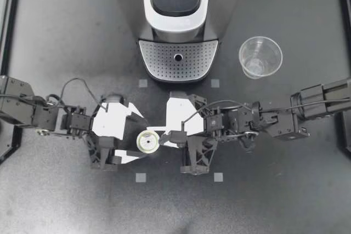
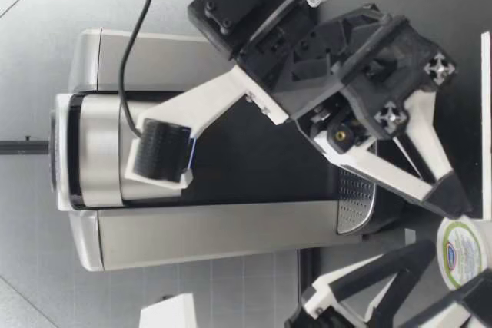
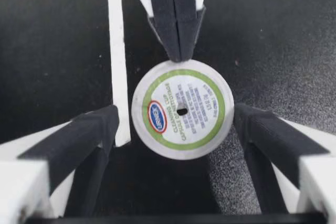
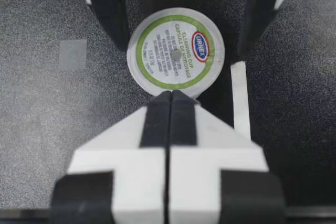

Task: Place the coffee capsule inside the capsule container, then place the cup onto the center of the cup tray, then push the 'Hot Water' and 'Travel Mug' buttons.

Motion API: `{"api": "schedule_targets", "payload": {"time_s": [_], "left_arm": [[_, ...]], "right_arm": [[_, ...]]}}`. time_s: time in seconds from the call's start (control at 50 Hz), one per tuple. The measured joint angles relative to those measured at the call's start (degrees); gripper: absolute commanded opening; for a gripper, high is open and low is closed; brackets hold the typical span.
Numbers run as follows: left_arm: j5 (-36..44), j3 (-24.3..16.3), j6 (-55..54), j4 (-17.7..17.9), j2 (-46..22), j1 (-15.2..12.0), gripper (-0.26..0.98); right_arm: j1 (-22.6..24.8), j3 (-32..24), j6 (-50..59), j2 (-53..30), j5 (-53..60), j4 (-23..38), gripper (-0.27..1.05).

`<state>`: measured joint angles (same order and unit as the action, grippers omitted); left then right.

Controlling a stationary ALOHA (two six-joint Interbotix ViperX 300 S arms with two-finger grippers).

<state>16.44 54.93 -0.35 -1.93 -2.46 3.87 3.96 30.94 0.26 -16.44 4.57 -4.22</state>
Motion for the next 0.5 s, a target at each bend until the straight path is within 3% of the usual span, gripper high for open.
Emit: {"api": "schedule_targets", "payload": {"time_s": [0.5], "left_arm": [[0.0, -1.49, 0.18, 0.0, -1.85, 0.0, 0.82]], "right_arm": [[0.0, -0.62, 0.09, -0.62, 0.0, 0.0, -0.02]]}}
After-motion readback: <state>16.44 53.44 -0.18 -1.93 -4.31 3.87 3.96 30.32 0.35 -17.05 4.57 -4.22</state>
